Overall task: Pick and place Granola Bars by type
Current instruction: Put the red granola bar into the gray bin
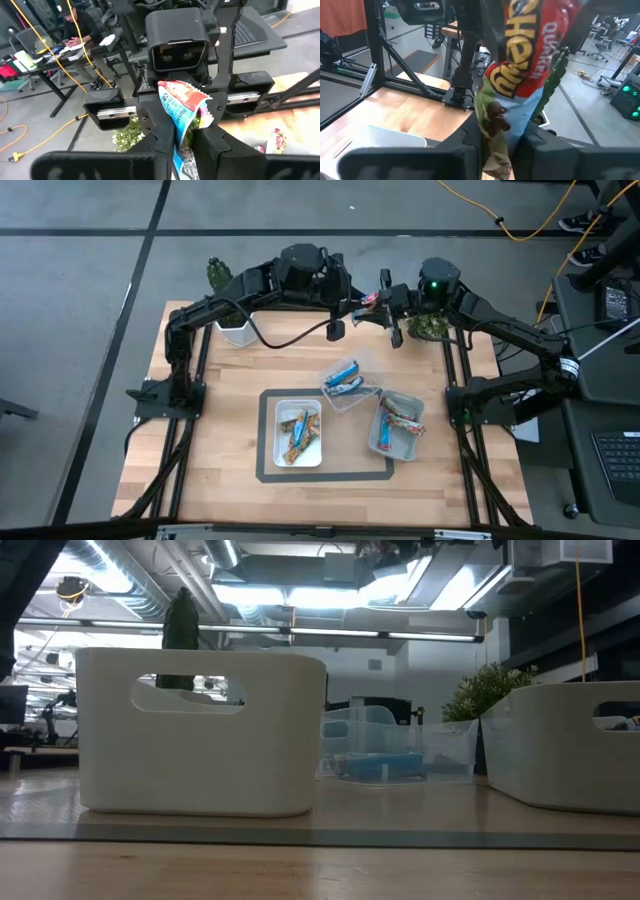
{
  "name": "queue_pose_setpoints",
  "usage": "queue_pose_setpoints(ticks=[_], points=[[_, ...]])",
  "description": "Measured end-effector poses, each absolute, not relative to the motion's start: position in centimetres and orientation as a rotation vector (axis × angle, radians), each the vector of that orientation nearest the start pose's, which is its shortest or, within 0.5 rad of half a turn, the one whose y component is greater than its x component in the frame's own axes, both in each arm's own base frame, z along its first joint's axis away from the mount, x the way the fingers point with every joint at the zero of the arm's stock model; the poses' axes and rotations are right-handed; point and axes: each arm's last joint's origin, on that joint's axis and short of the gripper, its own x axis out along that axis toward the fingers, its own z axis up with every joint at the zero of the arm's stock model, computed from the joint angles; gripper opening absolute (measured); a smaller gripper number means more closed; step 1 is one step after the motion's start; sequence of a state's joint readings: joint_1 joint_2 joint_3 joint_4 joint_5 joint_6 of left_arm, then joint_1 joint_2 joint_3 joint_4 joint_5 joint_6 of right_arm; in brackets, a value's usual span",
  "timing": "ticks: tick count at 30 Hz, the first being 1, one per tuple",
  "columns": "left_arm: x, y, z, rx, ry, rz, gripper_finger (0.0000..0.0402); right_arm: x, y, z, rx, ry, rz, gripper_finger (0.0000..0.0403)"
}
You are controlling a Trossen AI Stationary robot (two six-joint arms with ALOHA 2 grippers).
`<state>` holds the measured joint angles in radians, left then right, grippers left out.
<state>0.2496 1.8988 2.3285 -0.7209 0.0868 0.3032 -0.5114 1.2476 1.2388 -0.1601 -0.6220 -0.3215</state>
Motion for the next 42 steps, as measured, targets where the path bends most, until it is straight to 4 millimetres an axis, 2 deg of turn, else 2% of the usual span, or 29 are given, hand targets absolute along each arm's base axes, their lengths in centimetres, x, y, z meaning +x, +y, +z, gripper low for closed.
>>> queue_pose_setpoints(ticks=[5,11,14,18,22,26,29,32,34,42], points=[[37.2,9.2,48.9,0.254,0.343,0.11,0.0089,24.5,-11.8,39.6,-0.227,0.129,0.132,0.005],[33.2,8.5,51.0,0.271,0.384,0.216,0.0181,24.0,-11.6,39.8,-0.23,0.129,0.127,0.0048],[30.0,8.0,53.0,0.291,0.366,0.337,0.0218,23.1,-11.1,40.0,-0.223,0.184,0.098,0.0048],[25.6,7.2,55.4,0.282,0.31,0.441,0.0246,20.5,-9.7,41.1,-0.203,0.329,0.037,0.0048],[23.2,6.6,56.2,0.238,0.287,0.45,0.025,17.0,-7.5,43.5,-0.204,0.453,-0.104,0.0048],[22.3,6.3,56.3,0.234,0.306,0.448,0.0245,13.4,-5.6,45.9,-0.133,0.456,-0.298,0.0048],[22.8,6.5,55.6,0.237,0.361,0.439,0.024,11.3,-4.6,46.2,0.048,0.41,-0.414,0.0048],[23.5,6.6,54.8,0.249,0.422,0.415,0.0235,10.2,-3.7,45.3,0.3,0.412,-0.464,0.0048],[24.0,6.7,54.3,0.257,0.456,0.402,0.0231,10.3,-3.3,44.0,0.451,0.468,-0.468,0.0048],[25.3,7.3,52.6,0.27,0.55,0.326,0.022,14.4,0.0,36.7,0.801,0.721,-0.402,0.0048]])
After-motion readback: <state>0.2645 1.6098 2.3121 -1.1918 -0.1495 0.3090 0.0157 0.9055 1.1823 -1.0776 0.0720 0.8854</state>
